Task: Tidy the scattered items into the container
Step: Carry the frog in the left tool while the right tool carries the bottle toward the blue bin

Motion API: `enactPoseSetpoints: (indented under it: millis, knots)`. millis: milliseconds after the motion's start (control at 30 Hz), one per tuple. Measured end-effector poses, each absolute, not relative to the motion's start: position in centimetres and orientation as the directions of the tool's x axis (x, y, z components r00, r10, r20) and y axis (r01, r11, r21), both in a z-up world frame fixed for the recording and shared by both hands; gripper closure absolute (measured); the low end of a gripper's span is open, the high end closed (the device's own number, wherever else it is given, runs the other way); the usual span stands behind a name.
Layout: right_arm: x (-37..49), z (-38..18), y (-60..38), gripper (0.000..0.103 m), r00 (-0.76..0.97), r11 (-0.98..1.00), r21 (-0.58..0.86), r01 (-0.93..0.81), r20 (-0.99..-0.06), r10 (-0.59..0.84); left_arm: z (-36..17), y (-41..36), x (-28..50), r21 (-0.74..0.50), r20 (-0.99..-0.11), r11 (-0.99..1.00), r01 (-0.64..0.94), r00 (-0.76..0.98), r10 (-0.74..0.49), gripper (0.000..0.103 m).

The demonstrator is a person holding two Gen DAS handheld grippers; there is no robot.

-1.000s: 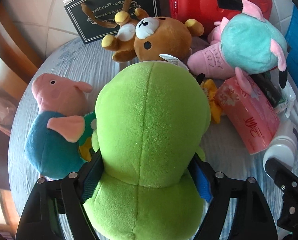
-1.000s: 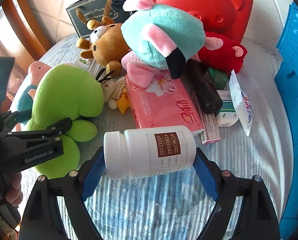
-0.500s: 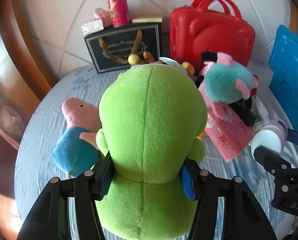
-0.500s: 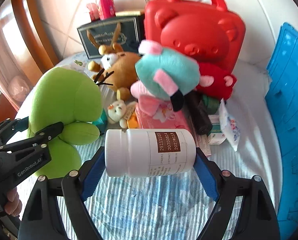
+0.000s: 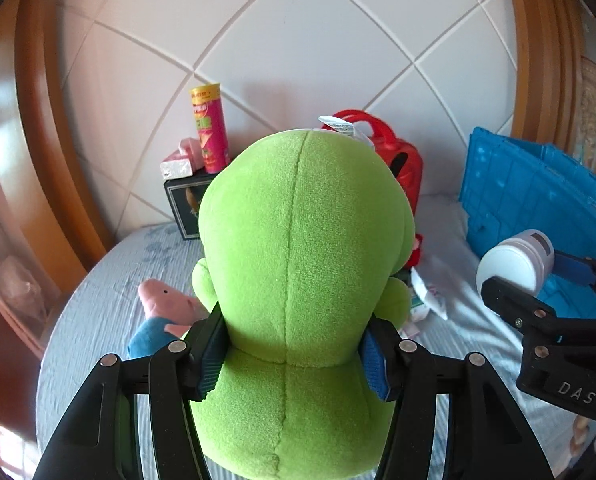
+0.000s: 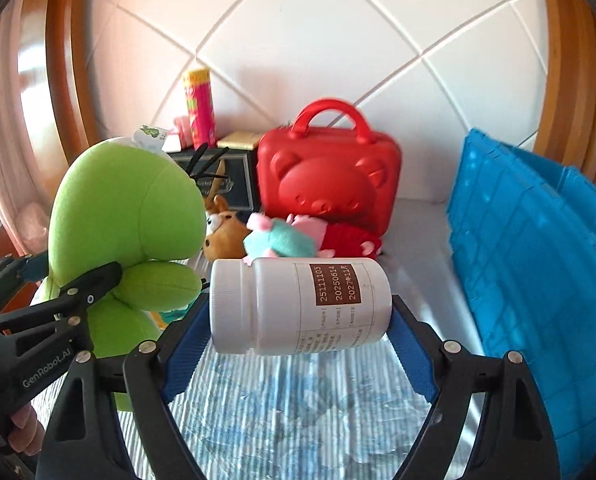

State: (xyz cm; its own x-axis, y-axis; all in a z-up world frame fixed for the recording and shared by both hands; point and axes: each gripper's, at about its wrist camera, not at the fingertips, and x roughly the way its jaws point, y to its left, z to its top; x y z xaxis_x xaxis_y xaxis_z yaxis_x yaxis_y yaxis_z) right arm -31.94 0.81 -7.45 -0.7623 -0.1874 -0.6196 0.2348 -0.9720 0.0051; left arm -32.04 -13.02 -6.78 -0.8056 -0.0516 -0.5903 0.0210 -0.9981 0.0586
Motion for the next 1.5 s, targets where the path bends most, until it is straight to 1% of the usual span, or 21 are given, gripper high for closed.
enactPoseSetpoints:
  millis: [233, 367, 533, 633, 733, 833, 1033, 1100, 1167, 1233, 1300, 1433, 1500]
  knots:
    - [-29.5, -3.6, 6.9, 0.018, -0.818, -0.971, -0.025, 0.238, -0.544, -0.187, -4.3, -7.1, -28.4, 0.036, -0.544, -0.999, 0.037, -0.837, -0.051, 0.046]
    - [-27.2, -1.8, 10.0, 0.018, -0.851, -0.98, -0.027, 0.197, -0.501, -0.158, -3.0, -3.9, -26.4, 0.044, -0.519, -0.999, -0.008, -0.855, -0.016, 0.046]
    - [-24.1, 0.2, 13.9, 0.018, -0.888, -0.997, -0.02, 0.078, -0.455, -0.061, -1.5, -0.4, -24.8, 0.037, -0.477, -0.993, -0.112, -0.875, 0.081, 0.045]
    - [-22.6, 1.2, 16.3, 0.018, -0.897, -0.999, -0.041, 0.019, -0.442, 0.001, -0.6, 1.3, -24.4, 0.036, -0.456, -0.989, -0.142, -0.883, 0.11, 0.045]
    - [-21.2, 2.4, 19.5, 0.018, -0.908, -0.999, -0.032, -0.041, -0.416, 0.051, 0.9, 4.0, -24.4, 0.051, -0.434, -0.981, -0.188, -0.889, 0.148, 0.045]
    - [-20.6, 3.4, 23.1, 0.018, -0.916, -0.995, -0.025, -0.093, -0.39, 0.095, 2.6, 7.4, -24.6, 0.057, -0.393, -0.977, -0.206, -0.904, 0.168, 0.045]
    - [-20.6, 4.7, 32.0, 0.018, -0.928, -0.99, -0.032, -0.14, -0.345, 0.143, 7.0, 17.4, -24.9, 0.048, -0.284, -0.97, -0.24, -0.934, 0.217, 0.045]
    - [-21.1, 4.9, 35.4, 0.018, -0.929, -0.989, -0.04, -0.141, -0.341, 0.146, 8.5, 20.7, -25.4, 0.037, -0.256, -0.971, -0.234, -0.942, 0.217, 0.044]
    - [-21.6, 4.7, 38.6, 0.018, -0.926, -0.989, -0.051, -0.137, -0.348, 0.146, 9.7, 24.0, -26.2, 0.025, -0.246, -0.971, -0.239, -0.943, 0.225, 0.043]
    - [-22.6, 4.1, 41.2, 0.018, -0.92, -0.99, -0.057, -0.129, -0.365, 0.141, 10.0, 27.2, -26.9, 0.013, -0.263, -0.969, -0.245, -0.936, 0.233, 0.041]
    - [-23.6, 3.3, 43.8, 0.018, -0.909, -0.991, -0.055, -0.123, -0.394, 0.135, 9.0, 30.0, -27.6, 0.012, -0.307, -0.968, -0.25, -0.922, 0.235, 0.04]
    - [-24.9, 1.3, 47.4, 0.018, -0.895, -0.994, -0.023, -0.107, -0.433, 0.106, 5.3, 34.0, -29.0, 0.054, -0.434, -0.963, -0.265, -0.875, 0.216, 0.038]
    - [-25.2, 0.4, 48.4, 0.018, -0.889, -0.994, -0.015, -0.107, -0.445, 0.103, 3.5, 35.0, -29.3, 0.05, -0.491, -0.963, -0.266, -0.846, 0.209, 0.034]
